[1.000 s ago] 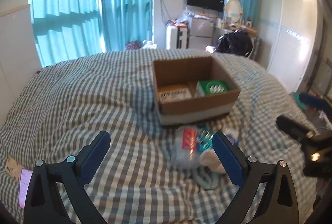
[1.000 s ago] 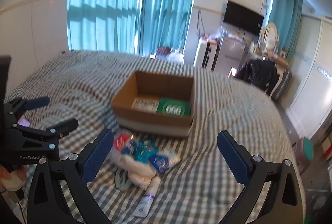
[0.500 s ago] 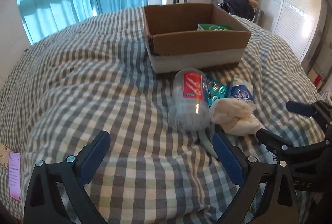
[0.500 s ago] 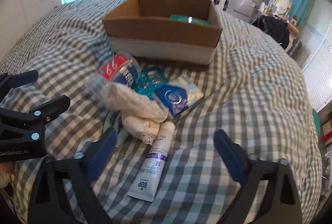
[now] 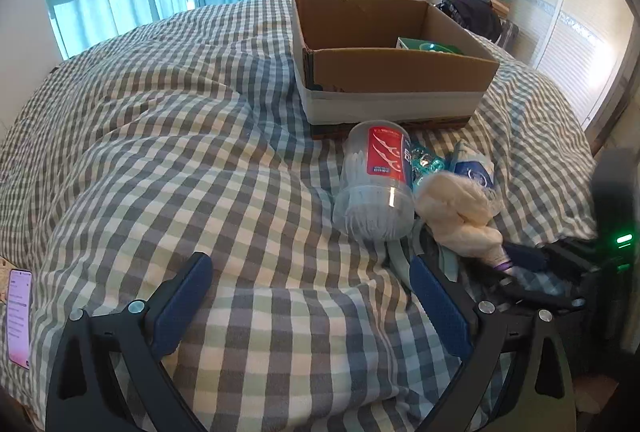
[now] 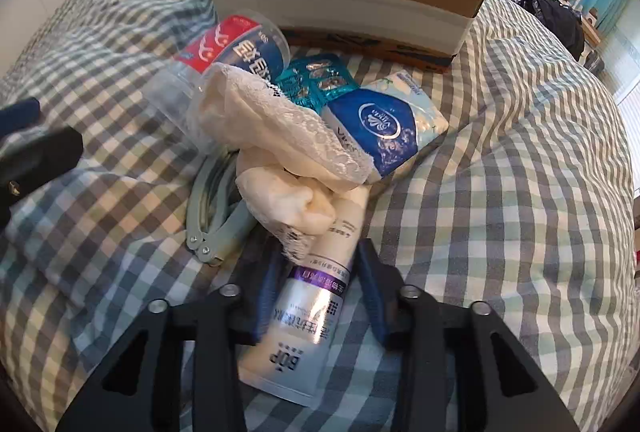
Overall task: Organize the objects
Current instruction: 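Grasp the white toothpaste tube with the right gripper, then grasp the teal hair clip and lace cloth with the left gripper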
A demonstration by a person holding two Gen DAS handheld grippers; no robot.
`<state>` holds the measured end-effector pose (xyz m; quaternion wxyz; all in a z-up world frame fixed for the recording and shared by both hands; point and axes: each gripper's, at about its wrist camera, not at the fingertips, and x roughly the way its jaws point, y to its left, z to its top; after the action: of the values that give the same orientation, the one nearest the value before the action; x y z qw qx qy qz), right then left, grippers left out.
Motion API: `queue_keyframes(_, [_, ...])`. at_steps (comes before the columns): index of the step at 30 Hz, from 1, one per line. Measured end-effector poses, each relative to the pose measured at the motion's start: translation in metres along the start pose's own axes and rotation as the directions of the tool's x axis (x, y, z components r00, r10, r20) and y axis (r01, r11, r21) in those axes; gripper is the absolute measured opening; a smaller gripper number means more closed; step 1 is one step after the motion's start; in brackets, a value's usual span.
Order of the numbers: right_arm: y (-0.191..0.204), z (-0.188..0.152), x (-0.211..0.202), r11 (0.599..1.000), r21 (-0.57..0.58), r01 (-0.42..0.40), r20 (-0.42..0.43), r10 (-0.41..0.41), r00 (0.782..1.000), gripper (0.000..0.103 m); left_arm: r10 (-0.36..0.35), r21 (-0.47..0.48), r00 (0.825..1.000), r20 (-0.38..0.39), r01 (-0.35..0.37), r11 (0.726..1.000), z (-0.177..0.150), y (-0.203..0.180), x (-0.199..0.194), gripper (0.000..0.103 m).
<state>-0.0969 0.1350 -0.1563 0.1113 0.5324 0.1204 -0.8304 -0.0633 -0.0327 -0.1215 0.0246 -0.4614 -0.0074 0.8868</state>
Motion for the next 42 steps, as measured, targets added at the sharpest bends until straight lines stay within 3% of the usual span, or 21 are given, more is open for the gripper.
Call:
queue_keyframes(2, [-0.002, -0.002, -0.02, 1.0, 0.01, 0.002, 0.062, -0.003, 0.998, 0.026, 0.006, 0.012, 1.0, -0.008, -0.006, 1.0, -0.001, -0.003, 0.001, 0.101])
queue_keyframes(7, [-0.016, -0.004, -0.047, 0.999, 0.041, -0.007, 0.133, 0.002, 0.991, 0.025, 0.022, 0.023, 0.999, -0.05, -0.021, 1.0, -0.002, -0.017, 0.011, 0.101])
queue_keyframes(21, [-0.068, -0.007, -0.078, 0.994, 0.107, 0.008, 0.241, -0.034, 0.97, 0.025, -0.1, 0.03, 0.982, -0.162, 0.106, 0.994, 0.004, -0.076, 0.065, 0.101])
queue_keyframes(23, [-0.074, -0.007, -0.077, 0.993, 0.119, -0.007, 0.244, -0.022, 0.97, 0.025, -0.11, 0.033, 0.978, -0.176, 0.118, 0.992, 0.004, -0.082, 0.074, 0.098])
queue_keyframes(26, [-0.079, -0.009, -0.073, 0.991, 0.129, -0.032, 0.242, 0.0, 0.97, 0.025, -0.139, 0.024, 0.969, -0.206, 0.147, 0.989, 0.005, -0.086, 0.089, 0.078])
queue_keyframes(28, [-0.08, -0.009, -0.069, 0.991, 0.128, -0.046, 0.237, 0.015, 0.972, 0.025, -0.128, 0.014, 0.969, -0.212, 0.133, 0.991, 0.006, -0.087, 0.093, 0.074])
queue_keyframes(30, [-0.08, -0.011, -0.066, 0.991, 0.127, -0.052, 0.234, 0.021, 0.972, 0.025, -0.127, 0.017, 0.971, -0.204, 0.133, 0.991, 0.006, -0.087, 0.093, 0.057])
queue_keyframes(42, [-0.07, -0.016, -0.078, 0.991, 0.131, -0.027, 0.255, -0.008, 0.967, 0.025, -0.185, -0.034, 0.966, -0.18, 0.182, 0.983, -0.007, -0.074, 0.057, 0.052])
